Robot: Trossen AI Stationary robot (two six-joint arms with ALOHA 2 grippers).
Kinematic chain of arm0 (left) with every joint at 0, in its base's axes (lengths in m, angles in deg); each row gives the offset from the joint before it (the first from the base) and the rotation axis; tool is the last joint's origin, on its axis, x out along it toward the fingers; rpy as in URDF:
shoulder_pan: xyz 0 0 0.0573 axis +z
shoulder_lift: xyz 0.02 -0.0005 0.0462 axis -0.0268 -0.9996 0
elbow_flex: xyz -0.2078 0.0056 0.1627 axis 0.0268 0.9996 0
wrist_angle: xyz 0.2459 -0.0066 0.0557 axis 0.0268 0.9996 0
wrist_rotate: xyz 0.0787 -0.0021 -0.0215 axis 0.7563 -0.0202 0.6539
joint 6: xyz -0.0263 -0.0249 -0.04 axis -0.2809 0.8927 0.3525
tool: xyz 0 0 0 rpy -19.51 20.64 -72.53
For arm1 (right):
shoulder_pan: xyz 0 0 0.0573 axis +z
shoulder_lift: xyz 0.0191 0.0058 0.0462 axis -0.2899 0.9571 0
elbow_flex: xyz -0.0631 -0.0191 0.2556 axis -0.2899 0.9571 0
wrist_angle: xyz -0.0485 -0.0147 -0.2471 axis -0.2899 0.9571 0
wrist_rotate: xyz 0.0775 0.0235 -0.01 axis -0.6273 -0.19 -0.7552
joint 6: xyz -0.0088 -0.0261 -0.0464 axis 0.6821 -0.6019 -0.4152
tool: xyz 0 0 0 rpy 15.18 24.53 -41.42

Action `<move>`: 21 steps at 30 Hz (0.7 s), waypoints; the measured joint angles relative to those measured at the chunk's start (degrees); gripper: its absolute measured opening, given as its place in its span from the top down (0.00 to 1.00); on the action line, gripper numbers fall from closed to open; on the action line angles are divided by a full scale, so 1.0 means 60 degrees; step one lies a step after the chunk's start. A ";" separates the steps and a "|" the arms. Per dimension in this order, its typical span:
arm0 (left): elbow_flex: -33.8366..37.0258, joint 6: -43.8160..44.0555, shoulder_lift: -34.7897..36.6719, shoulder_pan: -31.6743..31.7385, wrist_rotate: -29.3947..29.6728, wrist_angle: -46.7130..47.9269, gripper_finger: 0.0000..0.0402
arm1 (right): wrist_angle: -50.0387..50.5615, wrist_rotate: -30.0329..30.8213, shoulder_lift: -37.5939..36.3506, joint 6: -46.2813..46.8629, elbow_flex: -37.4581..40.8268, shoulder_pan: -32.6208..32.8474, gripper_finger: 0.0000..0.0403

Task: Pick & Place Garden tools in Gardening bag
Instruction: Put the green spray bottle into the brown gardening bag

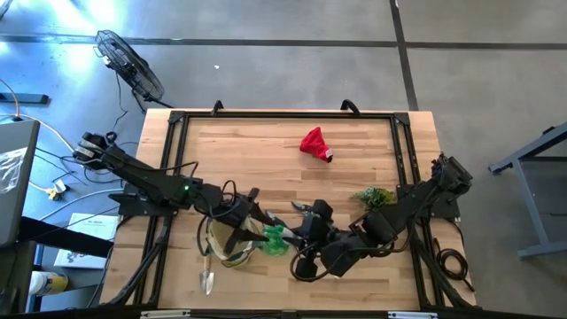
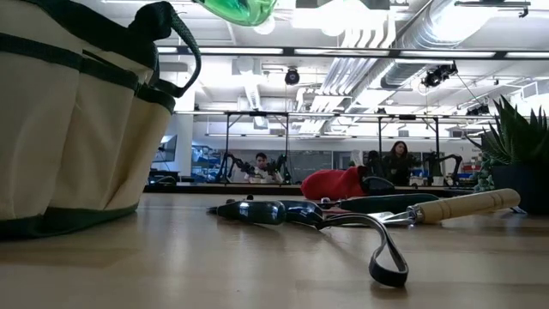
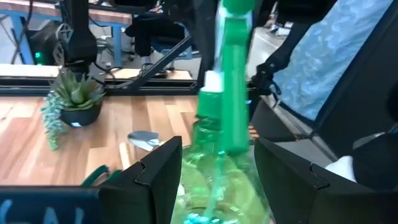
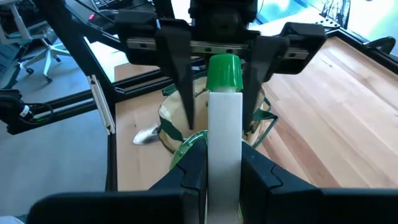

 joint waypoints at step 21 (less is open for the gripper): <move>-0.0845 -0.0461 -0.1457 0.0006 -0.0052 -0.0311 0.51 | -0.0600 -0.0544 -0.0004 -0.0788 0.0015 -0.0586 0.88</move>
